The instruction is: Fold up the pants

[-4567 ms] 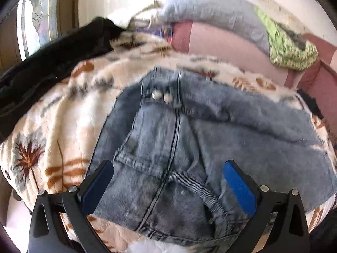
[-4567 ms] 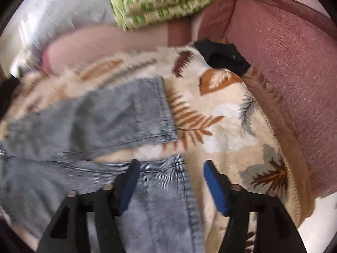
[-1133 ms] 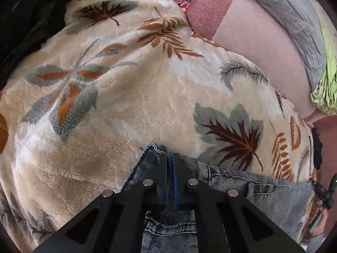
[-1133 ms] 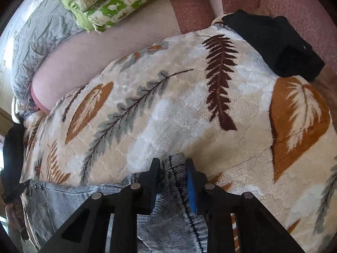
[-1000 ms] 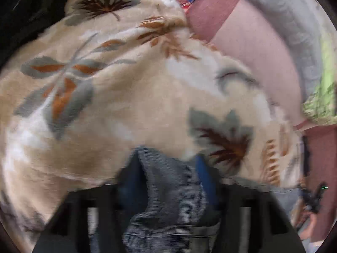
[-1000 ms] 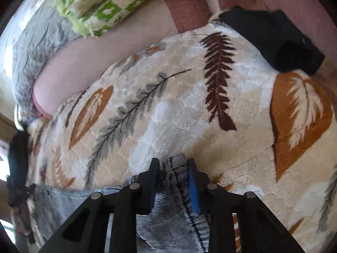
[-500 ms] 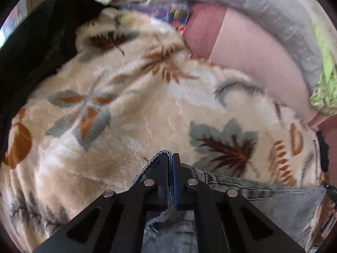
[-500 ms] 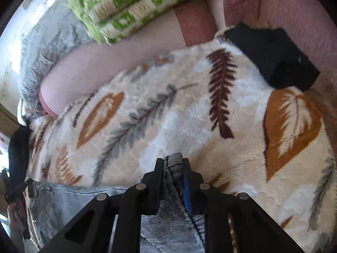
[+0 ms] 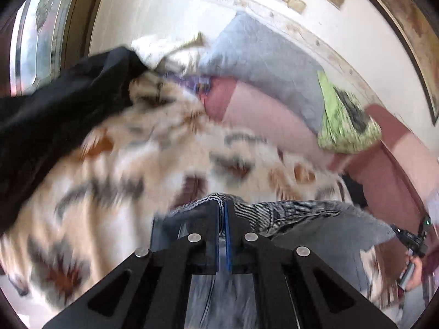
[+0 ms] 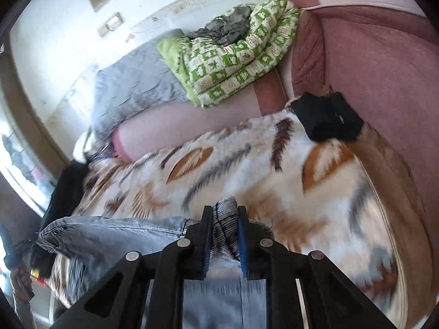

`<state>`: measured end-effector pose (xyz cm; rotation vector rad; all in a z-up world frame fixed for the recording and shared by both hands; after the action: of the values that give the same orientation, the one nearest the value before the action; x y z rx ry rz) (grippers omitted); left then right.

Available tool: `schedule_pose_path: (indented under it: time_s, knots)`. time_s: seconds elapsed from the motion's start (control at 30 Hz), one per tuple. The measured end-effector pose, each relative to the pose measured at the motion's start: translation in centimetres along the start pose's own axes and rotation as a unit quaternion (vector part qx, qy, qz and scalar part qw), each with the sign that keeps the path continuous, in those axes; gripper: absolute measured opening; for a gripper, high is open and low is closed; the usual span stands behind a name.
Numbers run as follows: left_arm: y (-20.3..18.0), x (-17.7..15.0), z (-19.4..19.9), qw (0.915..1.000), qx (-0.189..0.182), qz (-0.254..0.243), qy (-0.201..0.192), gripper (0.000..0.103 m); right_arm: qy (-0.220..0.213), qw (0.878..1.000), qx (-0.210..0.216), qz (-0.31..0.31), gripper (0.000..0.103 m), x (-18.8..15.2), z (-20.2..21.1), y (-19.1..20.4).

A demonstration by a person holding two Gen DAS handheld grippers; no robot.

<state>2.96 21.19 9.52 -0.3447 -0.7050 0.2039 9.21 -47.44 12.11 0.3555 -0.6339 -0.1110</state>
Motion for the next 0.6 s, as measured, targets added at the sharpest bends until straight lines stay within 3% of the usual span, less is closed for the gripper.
schedule_pose_path:
  time_s: [0.1, 0.13, 0.17, 0.2, 0.27, 0.33, 0.4, 0.47, 0.6]
  knots:
    - [2.9, -5.2, -0.3, 0.9973, 0.017, -0.002, 0.071, 0.005, 0.111, 0.994, 0.003, 0.007, 0.031, -8.3, -1.7, -1.7]
    - [4.4, -6.8, -0.4, 0.9946, 0.034, 0.004, 0.098, 0.005, 0.148, 0.989, -0.002, 0.001, 0.044, -11.1, -2.2, -2.6]
    - [5.5, -7.4, -0.2, 0.9931, 0.043, 0.012, 0.108, 0.005, 0.162, 0.987, -0.011, -0.01, 0.055, -12.8, -2.1, -3.4]
    - [6.4, -7.5, 0.3, 0.9926, 0.055, 0.02, 0.106, 0.005, 0.162, 0.986, -0.017, -0.026, 0.058, -13.6, -1.6, -4.2]
    - [7.3, -6.3, 1.7, 0.9924, 0.087, 0.027, 0.082, 0.005, 0.141, 0.988, -0.015, -0.059, 0.061, -13.7, -0.3, -5.3]
    - [6.0, -4.4, 2.4, 0.9943, 0.086, 0.012, 0.061, 0.009, 0.104, 0.99, -0.009, -0.091, 0.068, -12.1, 0.9, -5.8]
    - [3.5, -3.3, 1.8, 0.9963, 0.066, -0.015, 0.052, 0.031, 0.091, 0.99, 0.009, -0.111, 0.069, -10.5, 0.5, -5.5]
    - [0.2, -3.0, 0.2, 0.9967, 0.046, -0.046, 0.049, 0.047, 0.103, 0.988, 0.02, -0.116, 0.069, -9.4, -1.0, -4.7]
    - [-4.2, -4.6, -5.5, 0.992, 0.037, -0.091, 0.08, 0.047, 0.151, 0.982, -0.023, -0.113, 0.069, -7.8, -6.0, -4.3]
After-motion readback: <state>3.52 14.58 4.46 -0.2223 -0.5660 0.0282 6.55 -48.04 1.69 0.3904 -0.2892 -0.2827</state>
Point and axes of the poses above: each gripper's, at about its wrist camera, not at the fingertips, and z roughly against the way its jaws point, y to its left, x to its top, the point moved 4 cm from there along -z, roughly the way its jaws point, and after that the axes turned 5 degrees about y, right-handed, at the moved point
